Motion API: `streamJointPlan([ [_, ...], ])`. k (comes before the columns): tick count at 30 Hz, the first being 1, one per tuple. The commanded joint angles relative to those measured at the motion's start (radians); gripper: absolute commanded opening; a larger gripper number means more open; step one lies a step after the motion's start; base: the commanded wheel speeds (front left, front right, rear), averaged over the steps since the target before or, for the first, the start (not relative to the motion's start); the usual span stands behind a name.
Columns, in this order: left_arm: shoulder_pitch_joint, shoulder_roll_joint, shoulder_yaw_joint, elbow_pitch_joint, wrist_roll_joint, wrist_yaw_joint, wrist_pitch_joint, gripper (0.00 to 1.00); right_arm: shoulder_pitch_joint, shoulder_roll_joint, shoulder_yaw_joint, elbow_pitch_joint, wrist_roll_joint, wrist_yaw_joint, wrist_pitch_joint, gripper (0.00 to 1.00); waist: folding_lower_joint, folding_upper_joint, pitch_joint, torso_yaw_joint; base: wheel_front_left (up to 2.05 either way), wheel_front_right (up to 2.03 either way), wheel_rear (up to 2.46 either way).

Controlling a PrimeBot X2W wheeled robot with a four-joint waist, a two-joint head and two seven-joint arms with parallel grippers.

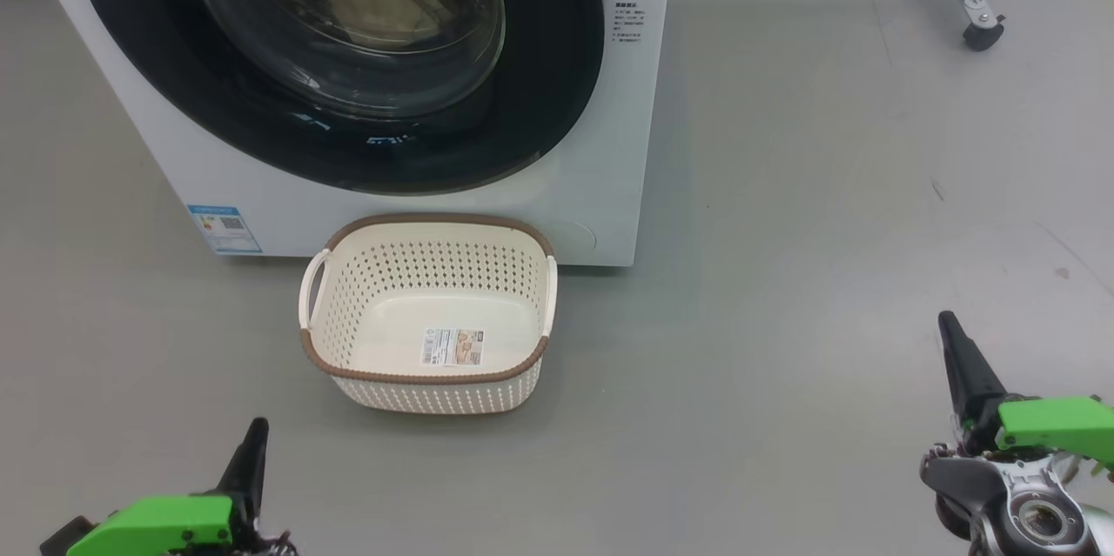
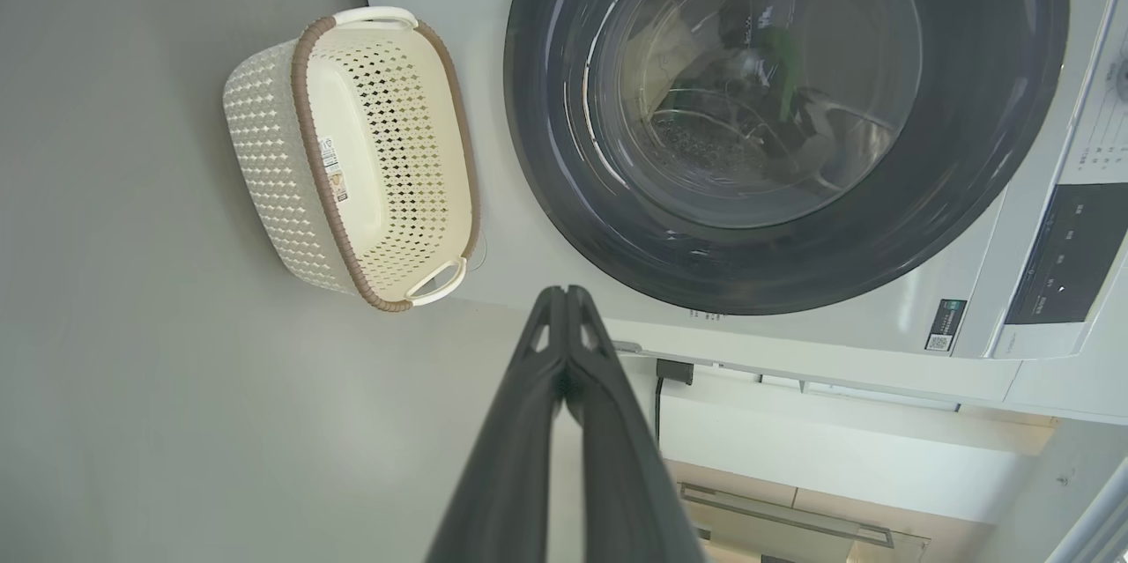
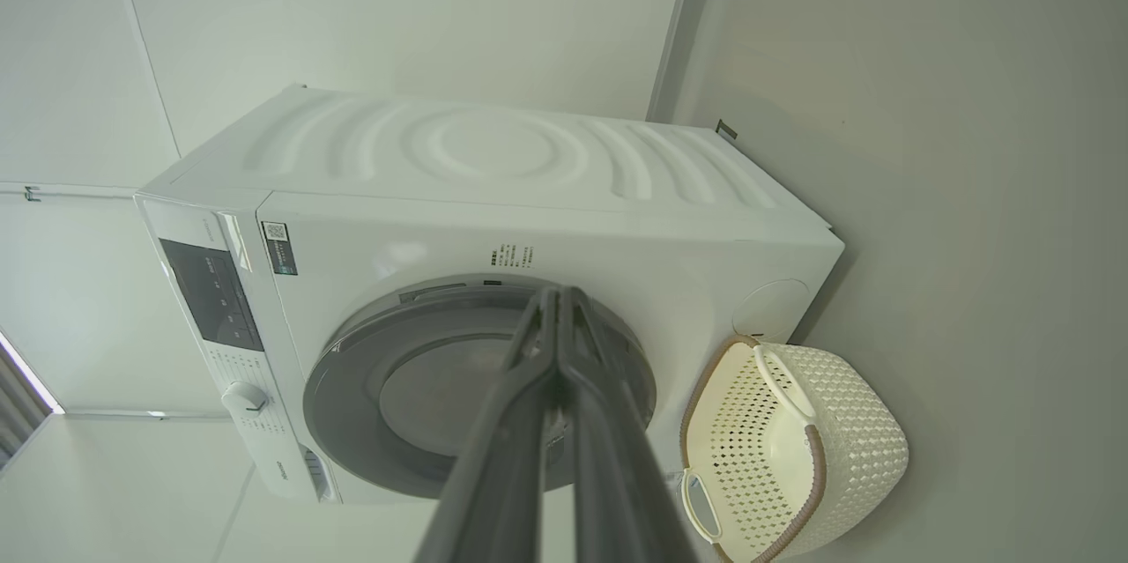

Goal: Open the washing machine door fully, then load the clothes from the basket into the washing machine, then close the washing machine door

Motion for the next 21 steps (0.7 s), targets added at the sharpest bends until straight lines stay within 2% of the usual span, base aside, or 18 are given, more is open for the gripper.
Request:
streamJointPlan([
  [1,-0.048,0.007,0.042,-0.038,-0.020,0.000,0.008,0.00,-0.025,-0.021,0.021,-0.041,0.029,-0.003,0.012,0.00,0.0000,0.0000,0.000,0.000,0.00,0.00,0.00],
  [11,-0.050,-0.001,0.070,-0.046,-0.108,0.000,0.037,0.00,-0.023,-0.023,0.027,-0.050,0.156,-0.003,0.041,0.00,0.0000,0.0000,-0.004,-0.001,0.00,0.00,0.00],
  [21,-0.050,-0.002,0.072,-0.046,-0.107,0.000,0.038,0.00,-0.023,-0.023,0.027,-0.050,0.156,-0.003,0.041,0.00,0.0000,0.0000,-0.004,-0.001,0.00,0.00,0.00],
])
